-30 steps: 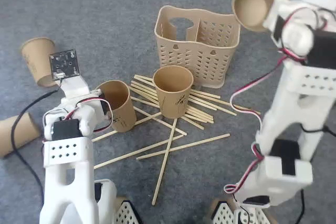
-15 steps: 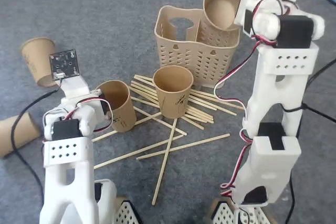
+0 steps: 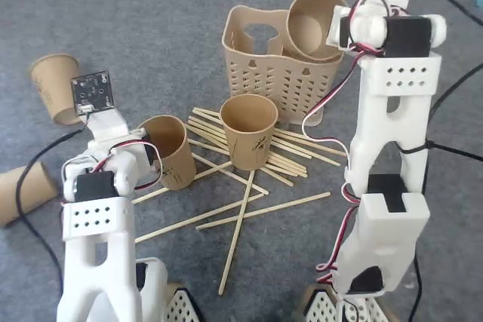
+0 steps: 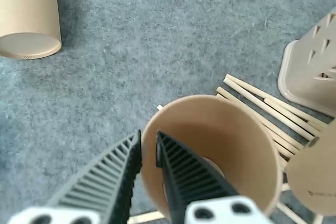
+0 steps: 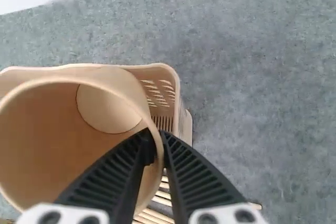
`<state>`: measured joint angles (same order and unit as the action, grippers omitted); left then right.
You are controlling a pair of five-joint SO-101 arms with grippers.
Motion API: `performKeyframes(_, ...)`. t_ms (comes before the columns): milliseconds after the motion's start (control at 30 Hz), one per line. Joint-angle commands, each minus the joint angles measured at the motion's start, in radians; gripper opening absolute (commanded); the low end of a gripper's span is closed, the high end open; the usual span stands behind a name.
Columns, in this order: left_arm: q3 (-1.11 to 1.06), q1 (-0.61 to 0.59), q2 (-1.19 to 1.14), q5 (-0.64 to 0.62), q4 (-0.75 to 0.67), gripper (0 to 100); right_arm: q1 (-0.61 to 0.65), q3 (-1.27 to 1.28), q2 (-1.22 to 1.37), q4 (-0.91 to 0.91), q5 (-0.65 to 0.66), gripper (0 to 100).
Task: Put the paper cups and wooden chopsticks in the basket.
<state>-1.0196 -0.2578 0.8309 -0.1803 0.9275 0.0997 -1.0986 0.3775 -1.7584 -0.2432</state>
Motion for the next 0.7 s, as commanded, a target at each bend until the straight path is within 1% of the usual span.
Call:
performKeyframes(0, 0.007, -0.005, 0.0, 0.0, -0.028, 5, 0.001, -0.008, -0.061, -0.033, 0.017, 7.5)
performKeyframes(100, 0.005, -0.005, 0.0, 0.0, -0.028, 5, 0.001, -0.018, -0.067, -0.022, -0.005, 15.6)
performKeyframes(167, 0.004, -0.005, 0.0, 0.0, -0.028, 5, 0.005, -0.057, -0.082, -0.027, -0.009, 17.0)
performKeyframes(267, -0.025, -0.005, 0.006, 0.0, -0.069, 5, 0.005, -0.107, -0.125, -0.035, -0.011, 15.4)
performKeyframes(367, -0.031, -0.005, 0.006, 0.002, -0.078, 5, 0.001, -0.12, -0.193, -0.035, -0.009, 13.2)
performKeyframes(533, -0.031, -0.005, 0.006, 0.002, -0.08, 5, 0.001, -0.095, -0.228, -0.033, -0.003, 2.1)
performKeyframes(667, -0.033, -0.005, 0.006, 0.002, -0.08, 5, -0.025, -0.021, -0.236, -0.036, 0.015, 3.1)
